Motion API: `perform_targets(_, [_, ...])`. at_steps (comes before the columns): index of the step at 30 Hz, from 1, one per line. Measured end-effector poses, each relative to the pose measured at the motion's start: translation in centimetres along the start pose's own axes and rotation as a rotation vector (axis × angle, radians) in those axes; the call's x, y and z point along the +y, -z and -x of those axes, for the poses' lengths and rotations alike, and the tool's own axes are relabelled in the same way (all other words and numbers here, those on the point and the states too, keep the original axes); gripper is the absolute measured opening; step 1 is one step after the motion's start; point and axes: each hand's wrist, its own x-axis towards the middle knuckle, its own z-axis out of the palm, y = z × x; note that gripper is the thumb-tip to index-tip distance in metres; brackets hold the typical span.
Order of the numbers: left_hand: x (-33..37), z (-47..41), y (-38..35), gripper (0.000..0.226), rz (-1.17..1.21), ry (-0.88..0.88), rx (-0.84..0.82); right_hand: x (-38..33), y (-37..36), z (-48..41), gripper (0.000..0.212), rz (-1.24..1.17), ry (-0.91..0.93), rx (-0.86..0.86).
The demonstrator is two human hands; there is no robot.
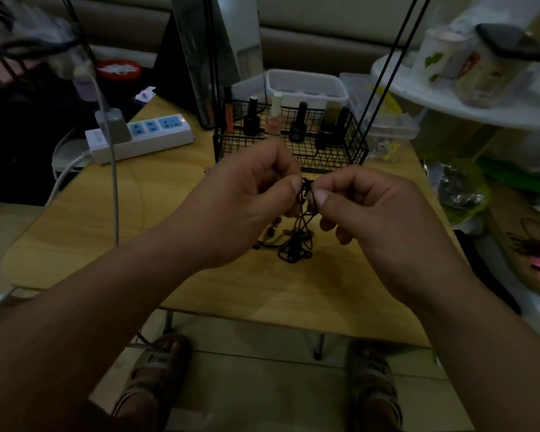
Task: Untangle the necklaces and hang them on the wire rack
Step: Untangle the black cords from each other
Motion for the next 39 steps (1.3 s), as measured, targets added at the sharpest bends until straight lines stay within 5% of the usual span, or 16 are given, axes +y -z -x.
perform_targets(7, [-0.1, 0.2, 0.0, 0.006, -0.121, -0.082, -0.004, 0.3, 0.2, -0.2, 0.008, -0.114, -0.081, -0.053])
perform_targets(21, [-0.3, 0.4, 0.4, 0.004, -0.154, -0.039, -0.047, 0.2, -0.4, -0.1, 0.012, 0.139, 0.100, -0.038])
perform_targets(30, [-0.1, 0.3, 1.3, 0.005, -0.001, 0.044, -0.102, 0.3, -0.5, 0.1, 0.010, 0.224, 0.186, -0.030])
perform_targets(39, [0.2, 0.2, 0.8, 0.003, 0.228, 0.174, -0.164, 0.7, -0.4, -0.2, 0.011, -0.002, 0.113, -0.015])
